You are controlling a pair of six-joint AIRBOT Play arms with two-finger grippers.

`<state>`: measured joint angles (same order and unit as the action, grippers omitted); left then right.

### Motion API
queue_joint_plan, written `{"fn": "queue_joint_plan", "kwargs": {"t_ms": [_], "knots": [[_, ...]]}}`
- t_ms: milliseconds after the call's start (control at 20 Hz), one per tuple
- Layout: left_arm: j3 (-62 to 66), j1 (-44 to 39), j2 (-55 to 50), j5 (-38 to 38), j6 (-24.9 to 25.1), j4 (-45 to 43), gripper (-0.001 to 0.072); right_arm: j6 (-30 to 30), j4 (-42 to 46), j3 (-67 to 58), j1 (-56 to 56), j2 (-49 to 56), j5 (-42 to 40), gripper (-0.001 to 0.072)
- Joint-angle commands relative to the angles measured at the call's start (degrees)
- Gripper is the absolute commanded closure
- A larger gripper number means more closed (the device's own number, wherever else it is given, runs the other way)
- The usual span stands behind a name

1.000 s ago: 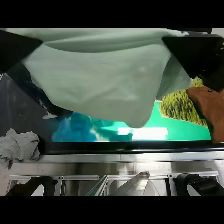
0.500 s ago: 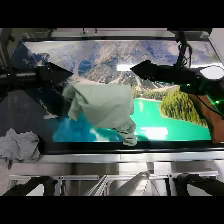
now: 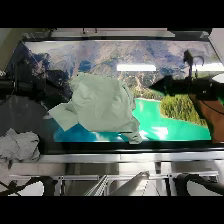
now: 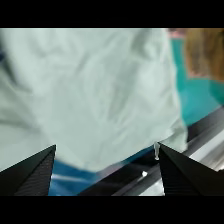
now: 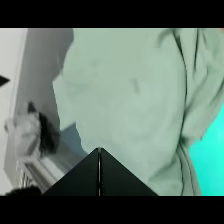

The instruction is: Fold the shirts.

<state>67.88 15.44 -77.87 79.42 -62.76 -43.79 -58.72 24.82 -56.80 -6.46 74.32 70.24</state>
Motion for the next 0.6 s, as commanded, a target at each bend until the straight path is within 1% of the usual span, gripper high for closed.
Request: {"fn": "queue_joint_plan", "kwargs": {"t_ms": [0, 100, 150, 200, 250, 300, 350, 450, 550], "knots": [[-3.41, 1.55, -1.01, -4.7, -0.26, -8.15, 0.0004, -4.13, 8.37, 12.68, 0.07, -5.81, 7.85, 0.0703], [-2.89, 2.21, -1.84, -10.38, 0.28, -9.27, 0.0004, -4.15, 7.69, 24.13, 0.15, -12.0, 5.4, 0.0702], [-1.64, 2.21, -3.13, -12.11, 1.05, -9.22, 0.0004, -4.15, 6.6, 29.05, 0.13, -14.8, 4.28, 0.07], [0.22, 2.05, -5.07, -12.11, 1.44, -9.2, 0.0004, -4.15, 5.27, 33.64, 0.15, -17.42, 3.39, 0.068], [2.58, 1.29, -7.69, -11.72, 1.51, -9.25, 0.0004, -4.15, 4.15, 37.07, 0.15, -19.39, 2.19, 0.0457], [4.87, 0.55, -10.32, -11.34, 1.9, -9.22, 0.0004, -4.11, 3.61, 39.85, 0.15, -21.0, 0.17, 0.0196], [7.15, -0.48, -13.16, -11.02, 1.95, -9.2, 0.0004, -4.11, 3.72, 41.35, 0.15, -21.9, -1.55, 0.0166], [11.58, -2.84, -18.43, -9.14, 2.86, -9.14, 0.0004, -4.09, 4.66, 42.05, 0.15, -22.14, -3.8, 0.0166], [15.43, -5.51, -23.23, -5.2, 2.93, -9.07, 0.0005, -4.15, 6.21, 42.05, 0.15, -22.12, -6.01, 0.0166]]}}
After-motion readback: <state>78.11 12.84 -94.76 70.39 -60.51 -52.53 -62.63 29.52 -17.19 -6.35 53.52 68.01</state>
